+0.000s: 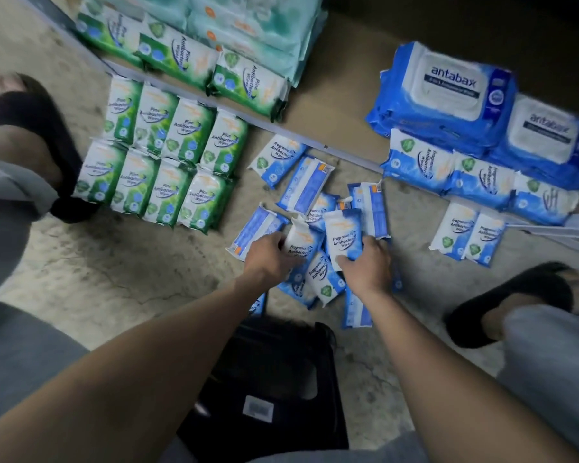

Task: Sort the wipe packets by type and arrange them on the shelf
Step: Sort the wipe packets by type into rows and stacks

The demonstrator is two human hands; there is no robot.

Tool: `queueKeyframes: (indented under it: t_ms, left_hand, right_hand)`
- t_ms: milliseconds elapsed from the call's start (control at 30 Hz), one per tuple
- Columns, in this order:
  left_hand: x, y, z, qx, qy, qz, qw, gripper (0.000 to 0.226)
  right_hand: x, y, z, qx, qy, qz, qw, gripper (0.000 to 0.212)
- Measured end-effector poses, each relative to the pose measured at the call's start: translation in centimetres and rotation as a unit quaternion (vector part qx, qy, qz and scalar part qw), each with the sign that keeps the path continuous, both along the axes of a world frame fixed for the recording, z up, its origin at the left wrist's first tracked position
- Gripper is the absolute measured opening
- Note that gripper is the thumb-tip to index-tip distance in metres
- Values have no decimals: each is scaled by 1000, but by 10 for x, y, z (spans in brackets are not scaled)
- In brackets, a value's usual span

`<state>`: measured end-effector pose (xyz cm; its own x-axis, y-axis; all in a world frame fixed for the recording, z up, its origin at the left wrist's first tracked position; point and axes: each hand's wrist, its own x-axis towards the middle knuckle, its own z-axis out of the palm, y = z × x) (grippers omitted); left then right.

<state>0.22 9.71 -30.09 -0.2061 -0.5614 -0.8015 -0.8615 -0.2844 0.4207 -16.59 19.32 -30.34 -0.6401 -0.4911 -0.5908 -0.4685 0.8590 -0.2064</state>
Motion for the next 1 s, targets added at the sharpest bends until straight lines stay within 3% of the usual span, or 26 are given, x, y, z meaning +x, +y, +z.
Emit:
queueKeyframes:
  t_ms: [267,433,567,733,1000]
  left_hand:
    - [25,-13,10,-13,64,73,995,20]
    - [44,-24,23,-56,45,110,991,18]
    - [59,-25,21,-58,45,138,988,22]
    - [63,-19,20,-44,35,149,987,21]
    - [58,-21,21,-26,15,158,987,25]
  right_hand:
    - [2,-19,19,-54,-103,-127,985,26]
    - [9,-40,31,-150,-189,-106,965,12]
    - [7,-18,28,-126,-120,-117,978,16]
    - [5,45,13,42,9,-105,994,35]
    - [32,65,-2,52,12,-146,988,61]
